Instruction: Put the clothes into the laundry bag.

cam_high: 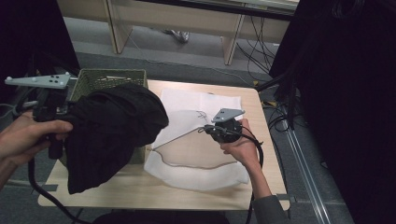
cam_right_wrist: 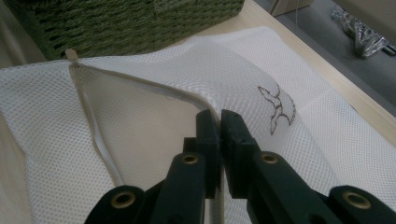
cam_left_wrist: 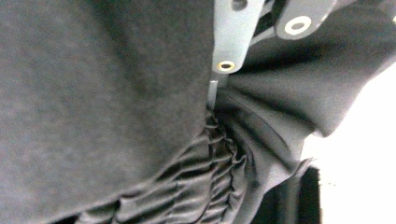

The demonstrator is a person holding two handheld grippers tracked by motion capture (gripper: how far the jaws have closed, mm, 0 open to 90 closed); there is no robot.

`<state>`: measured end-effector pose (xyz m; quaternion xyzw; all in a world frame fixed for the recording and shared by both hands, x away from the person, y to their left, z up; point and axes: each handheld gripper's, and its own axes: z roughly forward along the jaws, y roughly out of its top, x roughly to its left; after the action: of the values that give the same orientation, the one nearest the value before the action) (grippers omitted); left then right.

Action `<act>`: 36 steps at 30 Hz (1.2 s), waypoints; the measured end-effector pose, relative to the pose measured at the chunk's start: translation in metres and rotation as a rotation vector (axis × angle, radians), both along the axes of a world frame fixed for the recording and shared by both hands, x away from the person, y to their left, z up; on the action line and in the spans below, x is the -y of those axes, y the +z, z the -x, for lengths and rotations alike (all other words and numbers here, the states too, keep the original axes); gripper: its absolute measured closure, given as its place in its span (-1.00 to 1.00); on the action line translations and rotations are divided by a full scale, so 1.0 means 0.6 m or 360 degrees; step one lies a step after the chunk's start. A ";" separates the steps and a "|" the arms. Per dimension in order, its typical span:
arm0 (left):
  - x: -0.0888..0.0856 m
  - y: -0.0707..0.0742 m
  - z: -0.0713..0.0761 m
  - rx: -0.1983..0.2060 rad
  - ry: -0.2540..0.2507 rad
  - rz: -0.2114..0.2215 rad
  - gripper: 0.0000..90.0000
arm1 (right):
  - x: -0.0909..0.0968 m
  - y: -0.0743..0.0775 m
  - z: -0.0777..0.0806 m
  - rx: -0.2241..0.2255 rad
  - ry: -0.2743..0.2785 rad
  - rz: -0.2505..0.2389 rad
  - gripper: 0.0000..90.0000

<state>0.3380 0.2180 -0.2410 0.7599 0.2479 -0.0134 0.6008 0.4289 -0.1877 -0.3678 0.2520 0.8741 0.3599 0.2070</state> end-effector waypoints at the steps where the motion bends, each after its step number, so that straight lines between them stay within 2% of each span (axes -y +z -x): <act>1: 0.006 0.003 0.006 -0.0006 -0.0014 0.0021 0.68 | 0.000 0.000 0.000 -0.0005 -0.0001 -0.0002 0.93; 2: 0.006 0.003 0.006 -0.0006 -0.0014 0.0021 0.68 | 0.000 0.000 0.000 -0.0005 -0.0001 -0.0002 0.93; 3: 0.021 0.012 0.018 -0.0007 -0.0094 0.0070 0.68 | 0.000 0.000 0.000 -0.0008 0.0001 -0.0004 0.93; 4: 0.021 0.012 0.018 -0.0007 -0.0094 0.0070 0.68 | 0.000 0.000 0.000 -0.0008 0.0001 -0.0004 0.93; 5: 0.036 0.018 0.025 0.0002 -0.0130 0.0072 0.68 | 0.000 0.000 0.000 -0.0007 0.0001 -0.0006 0.93; 7: 0.052 0.014 0.026 -0.0024 -0.0165 0.0100 0.68 | 0.001 0.000 -0.003 0.0017 0.0018 -0.0003 0.93; 10: 0.087 -0.010 0.026 -0.0097 -0.0244 0.0108 0.67 | 0.002 0.001 -0.001 -0.0001 0.0001 -0.0010 0.93; 11: 0.096 -0.015 0.027 -0.0112 -0.0263 0.0103 0.67 | 0.003 0.001 -0.003 0.0017 0.0019 -0.0010 0.93; 12: 0.112 -0.027 0.024 -0.0120 -0.0310 0.0132 0.67 | 0.003 0.001 -0.002 -0.0004 -0.0004 -0.0019 0.93; 13: 0.124 -0.037 0.022 -0.0142 -0.0317 0.0119 0.67 | 0.005 0.001 -0.004 0.0020 0.0015 -0.0011 0.94; 14: 0.138 -0.049 0.020 -0.0167 -0.0350 0.0125 0.67 | 0.005 0.001 -0.004 0.0015 0.0012 -0.0012 0.93; 15: 0.150 -0.062 0.017 -0.0185 -0.0350 0.0103 0.67 | 0.005 0.001 -0.004 0.0014 0.0013 -0.0014 0.93; 16: 0.150 -0.062 0.017 -0.0185 -0.0350 0.0103 0.67 | 0.005 0.001 -0.004 0.0014 0.0013 -0.0014 0.93; 18: 0.189 -0.103 0.007 -0.0256 -0.0362 0.0046 0.67 | 0.006 0.002 -0.002 -0.0002 -0.0005 -0.0026 0.93; 20: 0.209 -0.126 0.001 -0.0288 -0.0364 -0.0003 0.67 | 0.007 0.003 -0.002 -0.0001 -0.0013 -0.0035 0.93; 21: 0.222 -0.143 -0.005 -0.0311 -0.0344 -0.0039 0.67 | 0.008 0.003 -0.005 0.0028 0.0023 -0.0024 0.93; 22: 0.230 -0.155 -0.012 -0.0323 -0.0346 -0.0087 0.67 | 0.008 0.004 -0.004 0.0010 0.0005 -0.0039 0.94; 24: 0.245 -0.178 -0.023 -0.0392 -0.0287 -0.0095 0.67 | 0.009 0.005 -0.002 -0.0002 -0.0006 -0.0044 0.93; 25: 0.254 -0.195 -0.035 -0.0412 -0.0271 -0.0145 0.66 | 0.009 0.005 -0.002 -0.0004 -0.0002 -0.0046 0.94; 27: 0.270 -0.222 -0.049 -0.0492 -0.0220 -0.0134 0.66 | 0.009 0.006 -0.003 0.0004 0.0010 -0.0050 0.94; 29: 0.282 -0.240 -0.061 -0.0522 -0.0170 -0.0194 0.66 | 0.009 0.008 -0.001 0.0012 0.0006 -0.0048 0.94; 30: 0.282 -0.240 -0.061 -0.0522 -0.0170 -0.0194 0.66 | 0.009 0.008 -0.001 0.0012 0.0006 -0.0048 0.94; 31: 0.298 -0.262 -0.077 -0.0536 -0.0122 -0.0210 0.66 | 0.009 0.012 0.001 0.0004 0.0013 -0.0048 0.94; 33: 0.307 -0.274 -0.090 -0.0551 -0.0060 -0.0271 0.66 | 0.009 0.014 0.001 0.0024 0.0005 -0.0052 0.94; 34: 0.311 -0.279 -0.095 -0.0567 -0.0029 -0.0268 0.65 | 0.009 0.016 0.002 0.0006 0.0028 -0.0058 0.94; 36: 0.315 -0.285 -0.108 -0.0521 0.0017 -0.0312 0.65 | 0.010 0.019 0.003 0.0042 0.0021 -0.0050 0.94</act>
<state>0.4026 0.0289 -0.4118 0.8012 0.3465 -0.1093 0.4755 0.4268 -0.1938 -0.3566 0.2446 0.8673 0.3782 0.2121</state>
